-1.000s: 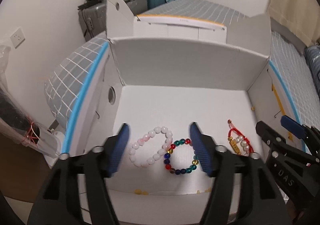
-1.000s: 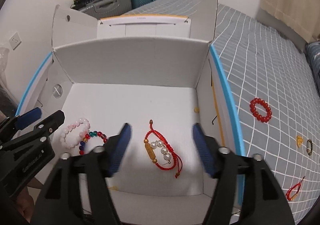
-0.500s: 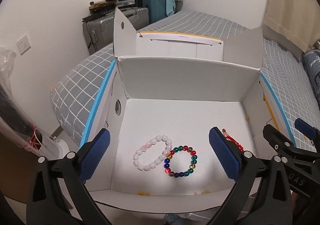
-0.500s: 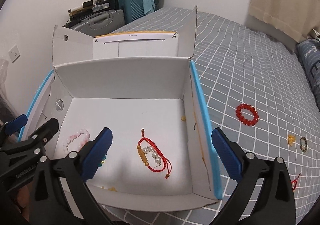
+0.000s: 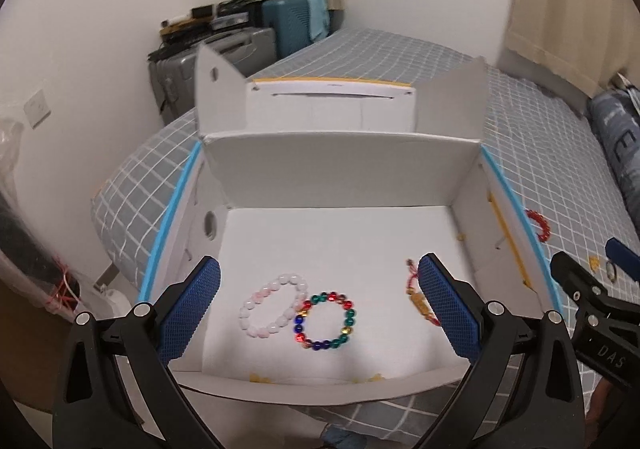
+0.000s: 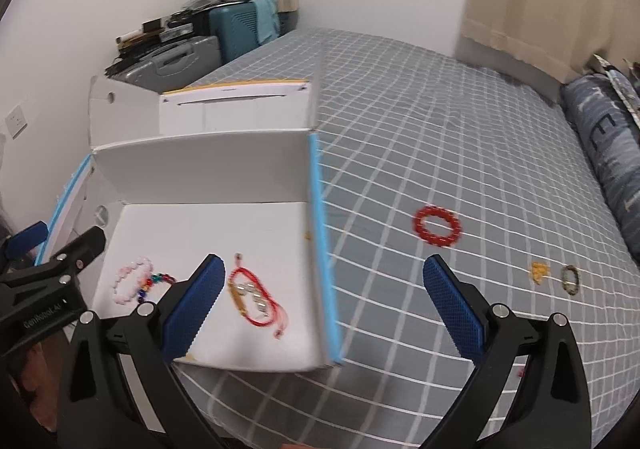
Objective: Organize jewelry
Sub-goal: 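Move both tools back over the remaining bracelets on the bed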
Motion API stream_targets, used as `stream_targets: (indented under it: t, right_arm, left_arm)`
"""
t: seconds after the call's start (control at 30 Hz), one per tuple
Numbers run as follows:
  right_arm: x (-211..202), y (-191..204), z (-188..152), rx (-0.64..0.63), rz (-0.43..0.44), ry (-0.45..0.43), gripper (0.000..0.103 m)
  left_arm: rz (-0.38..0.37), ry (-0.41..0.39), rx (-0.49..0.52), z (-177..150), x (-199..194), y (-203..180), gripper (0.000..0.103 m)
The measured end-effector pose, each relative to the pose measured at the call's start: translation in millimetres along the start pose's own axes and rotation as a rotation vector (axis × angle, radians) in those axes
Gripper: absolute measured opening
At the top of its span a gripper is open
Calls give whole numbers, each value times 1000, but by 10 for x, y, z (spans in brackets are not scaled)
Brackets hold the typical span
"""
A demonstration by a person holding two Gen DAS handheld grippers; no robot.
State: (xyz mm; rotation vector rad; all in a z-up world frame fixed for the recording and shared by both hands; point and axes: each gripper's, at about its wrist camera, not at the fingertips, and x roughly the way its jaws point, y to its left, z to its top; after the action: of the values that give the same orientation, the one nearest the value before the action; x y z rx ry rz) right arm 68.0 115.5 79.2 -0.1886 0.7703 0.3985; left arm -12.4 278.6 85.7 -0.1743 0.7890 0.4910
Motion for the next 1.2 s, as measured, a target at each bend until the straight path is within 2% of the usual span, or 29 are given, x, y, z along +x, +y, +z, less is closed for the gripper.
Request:
stream_targets:
  t: [0.57,0.83,0.97,1.2]
  right_arm:
    - [-573,-1252,-294,124,-145,-25,95]
    - [-818,-1815,-431,182,-193,-19,95]
    - [-847,-2057,-494,202,-220,-13,95]
    - [-750,-2490,-650,230,-257,18,95]
  left_arm:
    - [-109,-13,117,-33,-183,-996,97]
    - [-209,-5,168,25,-285,-1647,97]
    - [-247,23,193,72,-204,-2021,97]
    - [-270,77,257,164,130,-2675,97]
